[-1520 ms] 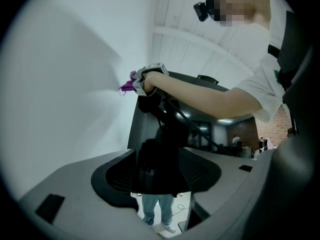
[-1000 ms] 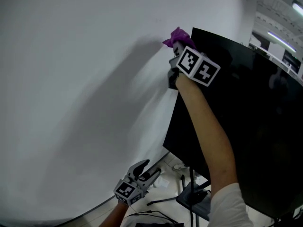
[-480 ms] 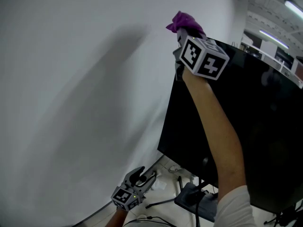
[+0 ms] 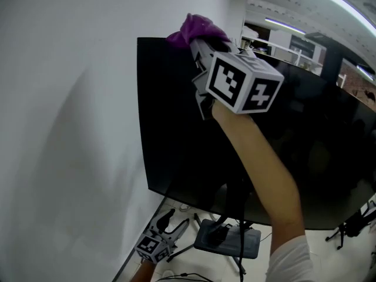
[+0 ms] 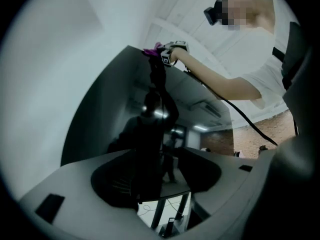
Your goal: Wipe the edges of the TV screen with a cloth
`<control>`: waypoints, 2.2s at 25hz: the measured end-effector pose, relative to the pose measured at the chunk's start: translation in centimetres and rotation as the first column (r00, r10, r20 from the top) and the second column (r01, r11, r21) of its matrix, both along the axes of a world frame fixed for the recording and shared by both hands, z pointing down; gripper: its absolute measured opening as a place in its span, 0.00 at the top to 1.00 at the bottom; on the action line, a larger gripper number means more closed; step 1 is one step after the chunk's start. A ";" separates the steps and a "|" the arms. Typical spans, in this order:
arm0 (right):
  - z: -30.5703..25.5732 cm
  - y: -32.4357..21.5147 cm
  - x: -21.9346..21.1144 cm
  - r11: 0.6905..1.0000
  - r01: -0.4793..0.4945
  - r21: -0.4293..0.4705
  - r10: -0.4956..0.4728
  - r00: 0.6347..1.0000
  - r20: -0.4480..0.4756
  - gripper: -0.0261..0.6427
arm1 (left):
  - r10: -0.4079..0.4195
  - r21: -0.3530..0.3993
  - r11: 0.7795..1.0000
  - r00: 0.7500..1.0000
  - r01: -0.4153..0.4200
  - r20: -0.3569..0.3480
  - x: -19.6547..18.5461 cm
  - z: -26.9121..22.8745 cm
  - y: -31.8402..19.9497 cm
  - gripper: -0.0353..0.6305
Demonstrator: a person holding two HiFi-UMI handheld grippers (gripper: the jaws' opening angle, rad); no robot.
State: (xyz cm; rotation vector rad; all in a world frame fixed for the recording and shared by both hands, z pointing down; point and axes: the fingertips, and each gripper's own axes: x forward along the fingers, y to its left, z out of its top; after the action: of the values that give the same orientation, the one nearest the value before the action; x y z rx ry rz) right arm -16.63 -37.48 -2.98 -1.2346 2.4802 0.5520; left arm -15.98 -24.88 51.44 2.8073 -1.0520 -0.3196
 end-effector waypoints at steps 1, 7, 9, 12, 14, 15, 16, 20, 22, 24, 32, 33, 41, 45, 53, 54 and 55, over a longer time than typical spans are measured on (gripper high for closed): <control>-0.1 0.8 1.8 1.000 -0.005 -0.005 0.005 1.000 0.001 0.89 | 0.036 -0.005 0.999 0.999 -0.036 0.003 1.9 0.0 0.2 0.58; -1.0 5.8 12.7 0.997 -0.073 -0.039 0.074 0.996 0.046 0.89 | 0.262 0.009 0.965 0.964 -0.263 0.043 11.5 -0.1 3.0 0.58; -1.4 7.2 16.7 0.991 -0.132 -0.038 0.134 0.989 0.065 0.89 | 0.311 0.008 0.950 0.950 -0.311 0.034 14.1 0.2 3.8 0.58; -2.2 9.6 24.1 0.973 -0.226 -0.034 0.229 0.968 0.100 0.89 | 0.394 0.006 0.919 0.918 -0.394 0.045 18.7 0.0 5.5 0.58; -2.3 11.2 28.7 0.963 -0.268 -0.027 0.269 0.955 0.126 0.89 | 0.449 0.007 0.893 0.891 -0.451 0.070 21.3 -0.3 6.8 0.58; -2.2 12.0 30.8 0.957 -0.290 -0.026 0.291 0.947 0.139 0.89 | 0.467 0.008 0.883 0.881 -0.469 0.075 22.3 -0.3 7.3 0.58; -2.0 12.8 32.9 0.949 -0.315 -0.027 0.316 0.937 0.152 0.90 | 0.481 0.007 0.876 0.873 -0.483 0.076 23.0 -0.1 7.6 0.58; -1.2 16.2 40.7 0.904 -0.425 -0.037 0.423 0.883 0.202 0.90 | 0.539 -0.009 0.841 0.838 -0.541 0.086 26.1 0.4 8.8 0.58; -1.2 18.2 44.8 0.860 -0.509 -0.048 0.506 0.835 0.217 0.90 | 0.567 -0.016 0.823 0.818 -0.568 0.093 27.8 0.8 9.6 0.58; -1.2 20.2 48.8 0.814 -0.578 -0.051 0.573 0.786 0.232 0.90 | 0.595 -0.019 0.803 0.798 -0.596 0.096 29.3 0.8 10.5 0.58; 0.7 25.8 59.2 0.674 -0.736 -0.058 0.724 0.644 0.247 0.89 | 0.630 -0.038 0.776 0.770 -0.629 0.100 31.9 1.2 12.4 0.58; 1.4 26.3 60.0 0.660 -0.749 -0.058 0.737 0.631 0.243 0.89 | 0.629 -0.041 0.777 0.771 -0.629 0.102 32.0 1.2 12.4 0.58; 13.4 27.4 62.7 0.654 -0.749 -0.107 0.752 0.628 0.201 0.89 | 0.613 -0.065 0.790 0.784 -0.609 0.099 32.5 1.9 11.6 0.58; 25.1 27.4 61.0 0.677 -0.722 -0.141 0.733 0.679 0.045 0.89 | 0.588 -0.072 0.809 0.802 -0.584 0.102 32.0 2.8 10.7 0.58; 45.9 24.3 51.0 0.775 -0.542 -0.325 0.598 0.795 0.099 0.89 | 0.465 -0.086 0.885 0.880 -0.458 0.094 29.1 3.3 5.0 0.58; 48.0 23.2 49.3 0.785 -0.509 -0.354 0.576 0.810 0.113 0.89 | 0.455 -0.078 0.890 0.885 -0.449 0.096 28.7 3.4 3.9 0.59; 49.8 22.2 47.6 0.792 -0.477 -0.381 0.555 0.823 0.124 0.89 | 0.450 -0.076 0.893 0.888 -0.444 0.095 28.4 3.3 3.1 0.59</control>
State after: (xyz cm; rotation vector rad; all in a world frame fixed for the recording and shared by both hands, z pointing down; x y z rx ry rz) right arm 31.00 -15.33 46.86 -2.0203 2.0737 0.0828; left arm 12.40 -21.78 54.73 2.9324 -0.3887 -0.0826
